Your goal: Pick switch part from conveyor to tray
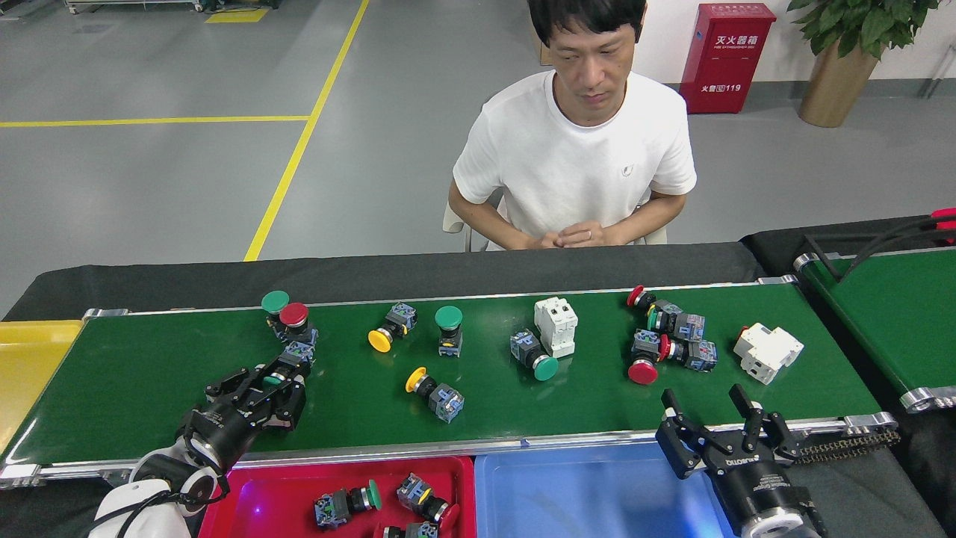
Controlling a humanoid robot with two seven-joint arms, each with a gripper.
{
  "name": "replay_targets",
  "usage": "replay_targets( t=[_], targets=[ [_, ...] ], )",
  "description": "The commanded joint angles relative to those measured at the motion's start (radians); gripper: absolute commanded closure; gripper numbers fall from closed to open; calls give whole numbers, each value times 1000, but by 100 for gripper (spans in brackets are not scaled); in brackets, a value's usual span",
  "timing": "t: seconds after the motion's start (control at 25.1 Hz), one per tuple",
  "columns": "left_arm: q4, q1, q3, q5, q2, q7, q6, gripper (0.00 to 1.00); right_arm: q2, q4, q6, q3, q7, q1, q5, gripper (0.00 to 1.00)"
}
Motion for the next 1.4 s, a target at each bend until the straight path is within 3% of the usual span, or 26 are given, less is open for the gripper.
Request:
replay_targets(
  t=[0.0,0.08,0.12,0.16,0.2,0.24,0.32,0.48,0.56,0.64,0.76,0.92,1.0,1.08,1.16,1.2,1.24,1.36],
  targets=[
    [-117,55,4,24,2,6,-75,97,23,-13,11,4,10,-16,19,3],
    [-286,180,10,66,11,5,-144,87,48,-13,19,21,39,-19,53,3],
    [-353,241,11,80,14,5,-155,74,58,-13,30,21,59,-23,58,3],
    [-427,312,11,91,16,5,-155,43,71,-12,51,24,76,-32,64,3],
    [-487,384,11,91,16,5,-155,3,83,-7,83,29,90,-46,65,3],
    [-521,436,11,94,13,5,-155,0,91,-1,112,41,103,-61,70,3],
    [-527,473,14,94,2,5,-155,0,106,44,155,65,149,-108,82,4],
    [-514,447,64,96,-9,14,-155,0,167,154,172,93,215,-188,113,4],
    [-485,445,165,80,-74,112,-155,1,195,218,172,95,246,-237,113,4],
    [-459,445,200,36,-107,220,-51,1,224,285,172,98,258,-265,120,4],
    [-430,456,214,-32,-104,290,63,1,250,361,168,98,263,-317,119,4],
    [-387,465,232,-46,-65,290,66,1,256,378,152,95,284,-328,108,12],
    [-387,465,228,-47,-52,276,63,1,253,380,109,96,307,-329,110,23],
    [-387,450,209,-44,-45,220,63,1,252,380,28,96,314,-325,108,48],
    [-398,431,203,-33,-56,142,63,1,256,378,-12,95,315,-326,107,61],
    [-399,419,202,-36,-62,128,63,1,256,378,-15,95,317,-328,108,73],
    [-399,402,191,-38,-68,118,63,1,253,378,-21,96,317,-329,114,97],
    [-401,353,105,-44,-93,109,75,1,256,372,-30,95,318,-332,114,98]
  ],
)
